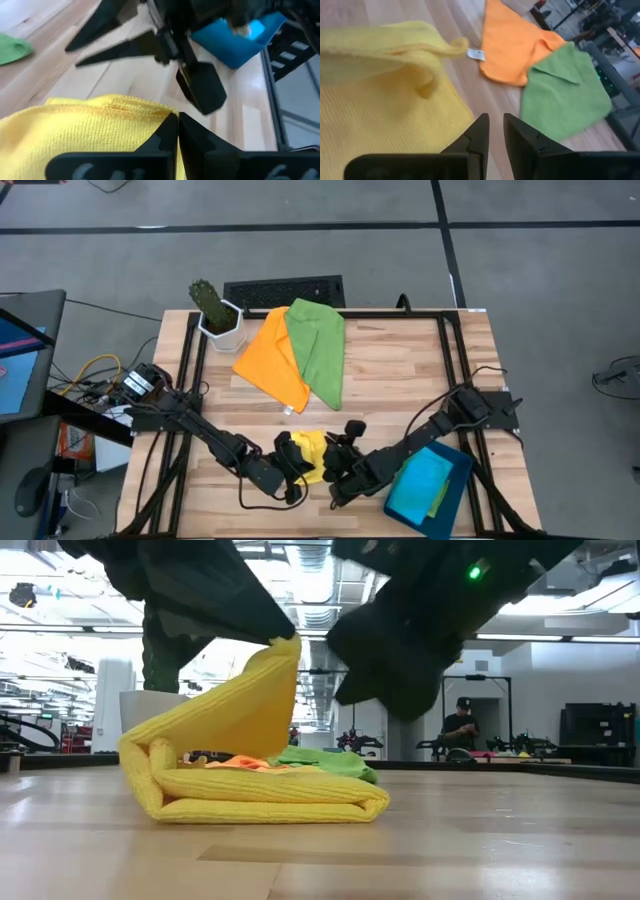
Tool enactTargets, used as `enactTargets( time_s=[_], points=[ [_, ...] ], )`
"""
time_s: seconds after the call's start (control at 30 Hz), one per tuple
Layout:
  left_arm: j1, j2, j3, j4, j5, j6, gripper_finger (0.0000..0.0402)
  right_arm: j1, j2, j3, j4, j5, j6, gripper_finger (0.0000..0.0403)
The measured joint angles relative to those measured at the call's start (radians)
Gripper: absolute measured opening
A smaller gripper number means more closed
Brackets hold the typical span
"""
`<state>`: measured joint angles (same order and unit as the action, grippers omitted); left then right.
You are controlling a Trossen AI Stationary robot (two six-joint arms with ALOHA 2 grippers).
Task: Fold microfiber towels
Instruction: Fold the yellow microfiber towel
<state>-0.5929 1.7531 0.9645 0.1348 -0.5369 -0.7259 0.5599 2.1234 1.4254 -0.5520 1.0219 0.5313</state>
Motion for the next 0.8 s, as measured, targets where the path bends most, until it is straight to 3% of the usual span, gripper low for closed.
enactTargets(
  time_s=[0.17,0.5,0.8],
  points=[
    [0.004,0.014,-0.005,0.043,0.006,-0.001,0.0,0.01,-0.025,0.0,-0.061,0.001,0.06,0.0081],
    [0.035,0.17,0.004,0.17,0.095,0.001,0.0,0.019,-0.031,0.0,-0.031,-0.002,0.065,0.0081],
    [0.054,0.182,0.006,0.179,0.112,-0.004,0.0,0.021,-0.026,-0.03,0.19,0.0,-0.019,0.0082]
  ],
)
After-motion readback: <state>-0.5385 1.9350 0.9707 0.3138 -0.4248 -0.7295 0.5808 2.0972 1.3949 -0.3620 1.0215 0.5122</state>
